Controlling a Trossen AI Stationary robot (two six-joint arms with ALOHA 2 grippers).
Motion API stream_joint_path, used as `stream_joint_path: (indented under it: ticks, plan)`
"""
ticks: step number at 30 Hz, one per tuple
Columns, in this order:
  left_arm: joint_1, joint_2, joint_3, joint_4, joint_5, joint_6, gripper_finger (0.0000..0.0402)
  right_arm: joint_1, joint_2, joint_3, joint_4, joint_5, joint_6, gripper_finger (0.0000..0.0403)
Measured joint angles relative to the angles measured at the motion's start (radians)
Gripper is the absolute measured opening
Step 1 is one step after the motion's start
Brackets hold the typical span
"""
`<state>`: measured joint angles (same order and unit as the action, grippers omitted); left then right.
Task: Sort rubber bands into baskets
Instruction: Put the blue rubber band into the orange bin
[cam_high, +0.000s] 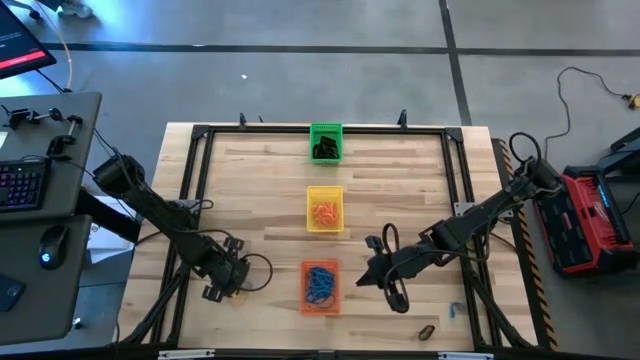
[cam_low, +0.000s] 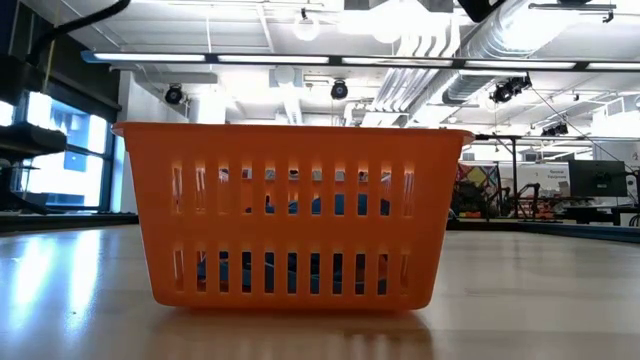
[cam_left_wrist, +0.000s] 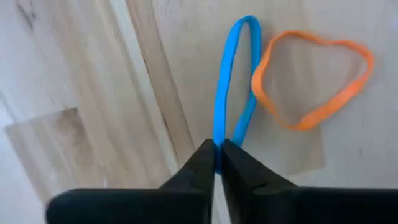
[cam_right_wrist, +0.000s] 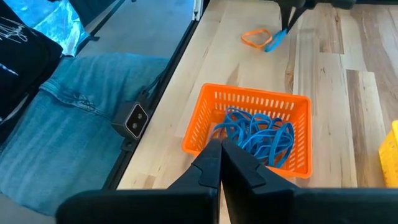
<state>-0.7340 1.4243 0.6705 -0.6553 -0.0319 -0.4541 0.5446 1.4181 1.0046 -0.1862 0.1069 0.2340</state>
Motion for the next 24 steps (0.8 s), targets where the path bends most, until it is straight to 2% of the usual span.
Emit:
stream_joint_path:
  ticks: [4, 8, 19, 24]
  plan:
    - [0.027, 0.000, 0.042, -0.087, -0.013, -0.027, 0.0009, 0.000, 0.000, 0.000, -0.008, 0.008, 0.000, 0.0000]
    - [0.075, -0.003, 0.106, -0.095, -0.022, -0.021, 0.0002, 0.000, 0.000, 0.000, -0.025, 0.008, 0.020, 0.0000]
    - [0.276, 0.002, 0.368, -0.079, -0.126, 0.220, 0.0001, 0.000, 0.000, 0.000, -0.094, 0.046, 0.037, 0.0000]
    - [0.332, 0.095, 0.480, -0.054, -0.120, 0.334, 0.0001, 0.000, 0.000, 0.000, -0.123, 0.049, 0.046, 0.0000]
